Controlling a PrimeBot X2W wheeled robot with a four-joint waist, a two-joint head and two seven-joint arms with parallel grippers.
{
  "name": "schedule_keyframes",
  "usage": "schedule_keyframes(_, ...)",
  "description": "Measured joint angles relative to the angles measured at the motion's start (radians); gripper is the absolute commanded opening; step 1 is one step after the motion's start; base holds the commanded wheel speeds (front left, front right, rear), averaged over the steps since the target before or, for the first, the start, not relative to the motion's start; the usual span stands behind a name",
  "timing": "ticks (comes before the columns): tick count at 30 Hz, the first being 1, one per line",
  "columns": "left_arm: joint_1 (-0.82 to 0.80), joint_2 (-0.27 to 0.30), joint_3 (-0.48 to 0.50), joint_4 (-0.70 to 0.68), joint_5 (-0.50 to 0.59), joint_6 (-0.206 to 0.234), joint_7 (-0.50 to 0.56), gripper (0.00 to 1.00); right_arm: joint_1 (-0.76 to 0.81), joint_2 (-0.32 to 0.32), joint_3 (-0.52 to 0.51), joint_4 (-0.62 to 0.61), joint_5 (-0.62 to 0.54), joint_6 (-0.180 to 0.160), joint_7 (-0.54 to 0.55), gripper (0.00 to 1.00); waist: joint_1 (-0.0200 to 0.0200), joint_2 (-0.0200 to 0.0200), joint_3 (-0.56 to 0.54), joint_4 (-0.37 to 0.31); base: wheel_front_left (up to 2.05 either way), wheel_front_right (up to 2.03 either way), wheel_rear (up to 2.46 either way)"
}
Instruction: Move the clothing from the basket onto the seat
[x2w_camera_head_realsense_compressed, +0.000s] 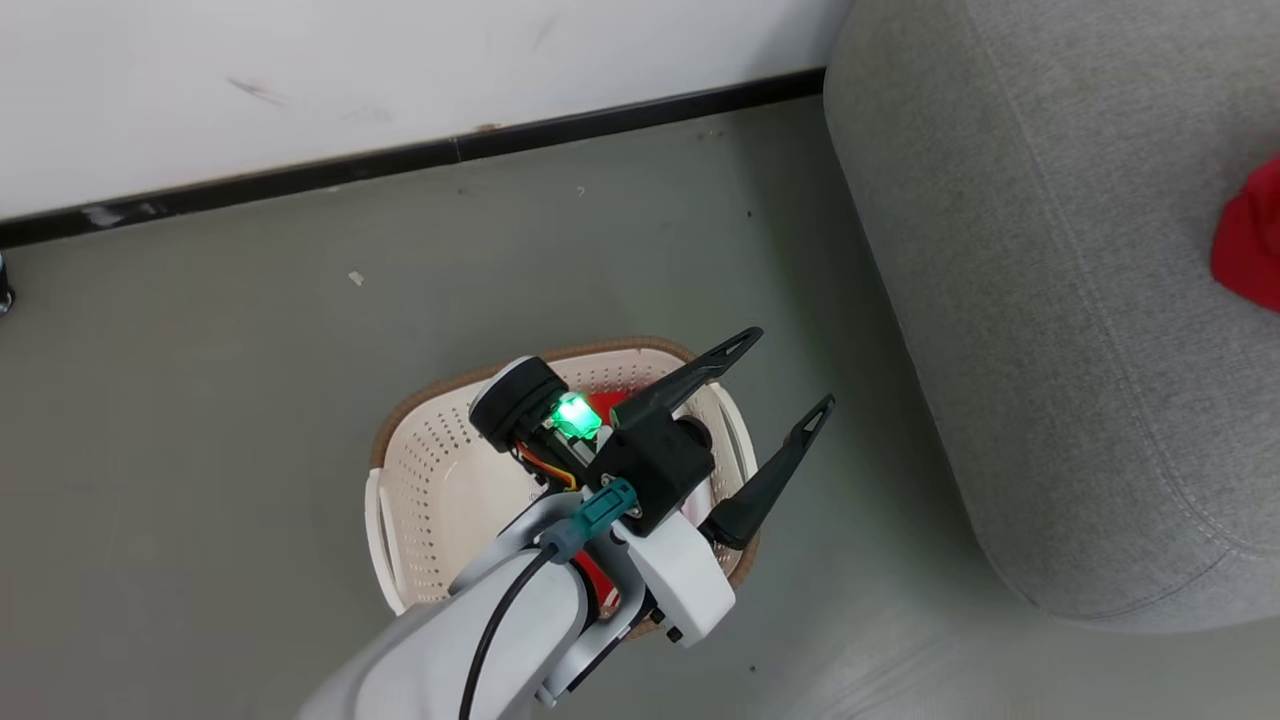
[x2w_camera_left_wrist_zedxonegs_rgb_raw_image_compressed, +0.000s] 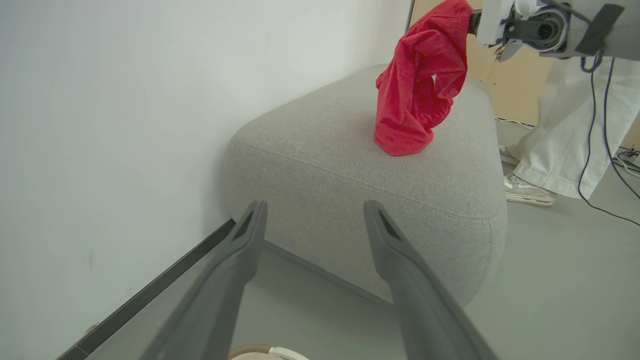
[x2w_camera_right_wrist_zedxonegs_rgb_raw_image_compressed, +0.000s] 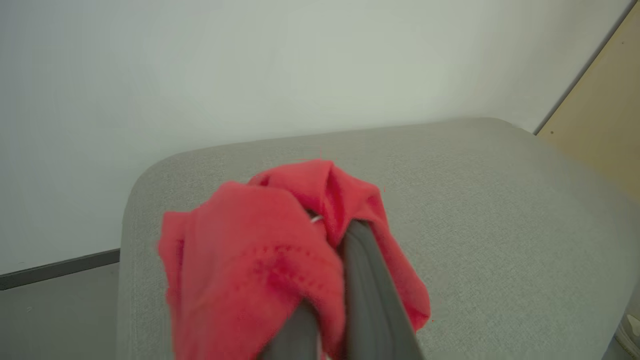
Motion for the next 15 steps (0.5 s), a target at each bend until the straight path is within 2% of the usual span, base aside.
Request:
schedule_keyframes(8,-0.013,0.003,-0.013,-0.005,0.009,-0.012,0.017,1.0,0.015,0.053,-0.084,0.058,-0.009,0.0,-0.004,0.0,0.0,0.0,0.054,0.016,0.0,0.0,0.0)
schedule_keyframes(15,-0.029,0.006,-0.013,-0.006,0.009,-0.02,0.017,1.0,0.018,0.076,-0.128,0.061,-0.051,0.0,-0.004,0.0,0.0,0.0,0.089,0.026,0.0,0.0,0.0)
